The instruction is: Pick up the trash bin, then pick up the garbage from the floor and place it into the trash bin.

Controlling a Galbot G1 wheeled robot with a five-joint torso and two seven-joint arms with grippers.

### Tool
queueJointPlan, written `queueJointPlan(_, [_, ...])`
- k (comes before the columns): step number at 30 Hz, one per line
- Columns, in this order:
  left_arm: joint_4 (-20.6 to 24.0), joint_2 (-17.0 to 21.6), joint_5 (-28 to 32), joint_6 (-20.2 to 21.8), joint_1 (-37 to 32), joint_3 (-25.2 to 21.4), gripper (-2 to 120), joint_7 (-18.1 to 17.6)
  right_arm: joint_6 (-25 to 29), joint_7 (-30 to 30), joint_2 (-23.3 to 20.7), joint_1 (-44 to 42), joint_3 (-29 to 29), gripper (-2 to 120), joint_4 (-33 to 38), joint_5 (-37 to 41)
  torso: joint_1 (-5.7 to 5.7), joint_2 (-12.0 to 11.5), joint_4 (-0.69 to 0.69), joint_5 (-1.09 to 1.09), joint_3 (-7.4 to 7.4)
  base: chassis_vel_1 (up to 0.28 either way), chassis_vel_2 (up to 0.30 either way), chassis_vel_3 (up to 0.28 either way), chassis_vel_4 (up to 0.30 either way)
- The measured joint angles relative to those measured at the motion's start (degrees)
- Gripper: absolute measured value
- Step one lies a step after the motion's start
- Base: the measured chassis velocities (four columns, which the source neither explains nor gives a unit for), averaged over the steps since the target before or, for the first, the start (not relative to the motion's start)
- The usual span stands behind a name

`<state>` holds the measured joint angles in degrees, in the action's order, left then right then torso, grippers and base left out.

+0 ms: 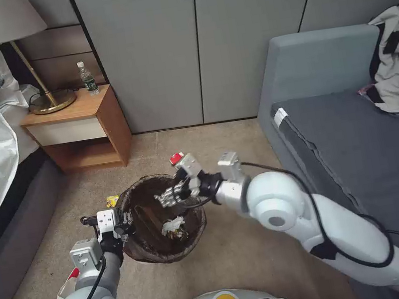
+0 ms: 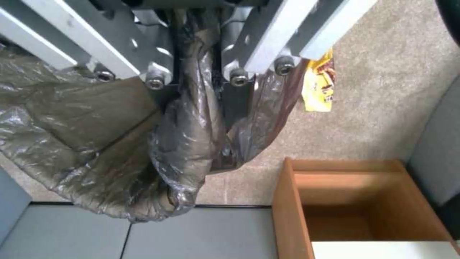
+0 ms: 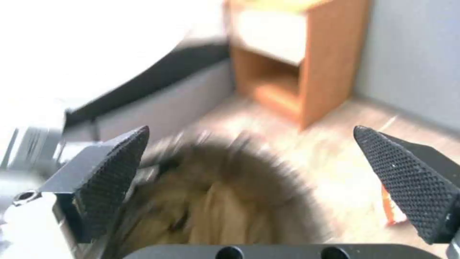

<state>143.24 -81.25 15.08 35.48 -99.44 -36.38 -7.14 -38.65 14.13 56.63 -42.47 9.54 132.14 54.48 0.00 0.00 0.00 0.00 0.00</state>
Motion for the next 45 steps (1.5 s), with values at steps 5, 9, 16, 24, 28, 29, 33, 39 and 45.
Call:
queueJointPlan(5, [0.0, -0.1, 0.0, 0.0, -0.3, -0.3, 7, 0.0, 5.3, -0.9, -1.5, -8.7, -7.1, 100, 2.3, -7.2, 0.0, 0.0, -0.01, 0.01, 0.0, 0.0, 0.0, 0.0, 0.0])
queueJointPlan(9, [0.0, -0.2, 0.0, 0.0, -0.4, -0.3, 7, 0.0, 9.1, -3.1, -0.6, -19.3, -16.7, 100, 4.2, -17.3, 0.0, 0.0, -0.01, 0.01, 0.0, 0.0, 0.0, 0.0, 0.0])
queueJointPlan(16, [0.0, 0.0, -0.1, 0.0, -0.4, -0.3, 7, 0.1, 14.3, -4.9, 3.3, -30.4, -28.3, 100, 5.6, -26.4, 0.0, 0.0, 0.0, 0.01, 0.0, 0.0, 0.0, 0.0, 0.0])
queueJointPlan(24, [0.0, 0.1, -0.4, 0.0, -0.2, -0.5, 7, 0.6, 17.1, -6.0, 14.0, -45.0, -40.8, 100, 10.0, -35.4, 0.0, 0.0, -0.01, 0.0, -0.01, 0.0, 0.0, 0.0, 0.0])
queueJointPlan(28, [0.0, 0.0, -0.5, 0.0, 0.0, -0.5, 7, 1.0, 19.0, -6.6, 17.2, -50.1, -43.6, 100, 11.1, -37.8, 0.0, 0.0, -0.02, -0.01, -0.01, 0.0, 0.0, 0.0, 0.0])
queueJointPlan(29, [0.0, 0.1, -0.5, 0.1, 0.1, -0.5, 7, 1.1, 19.8, -6.8, 18.4, -51.8, -44.5, 100, 11.0, -38.8, 0.0, 0.0, 0.0, -0.01, -0.01, 0.0, 0.0, 0.0, 0.0])
queueJointPlan(33, [0.0, 0.4, -0.4, 0.6, 0.6, -0.7, 7, 1.1, 22.2, -8.7, 21.3, -55.2, -47.3, 100, 10.5, -41.2, 0.0, 0.0, 0.0, 0.0, 0.0, 0.0, 0.0, 0.0, 0.0])
queueJointPlan(39, [0.0, -0.2, -0.5, 0.7, 0.8, -0.4, 7, 1.1, 24.3, -10.0, 22.5, -56.9, -49.6, 100, 9.6, -41.5, 0.0, 0.0, 0.0, 0.0, 0.0, 0.0, 0.0, 0.0, 0.0])
queueJointPlan(45, [0.0, -0.3, -0.5, 0.7, 0.6, -0.4, 7, 1.1, 25.0, -10.4, 23.2, -57.1, -49.9, 100, 9.1, -42.3, 0.0, 0.0, 0.0, -0.01, 0.0, 0.0, 0.0, 0.0, 0.0])
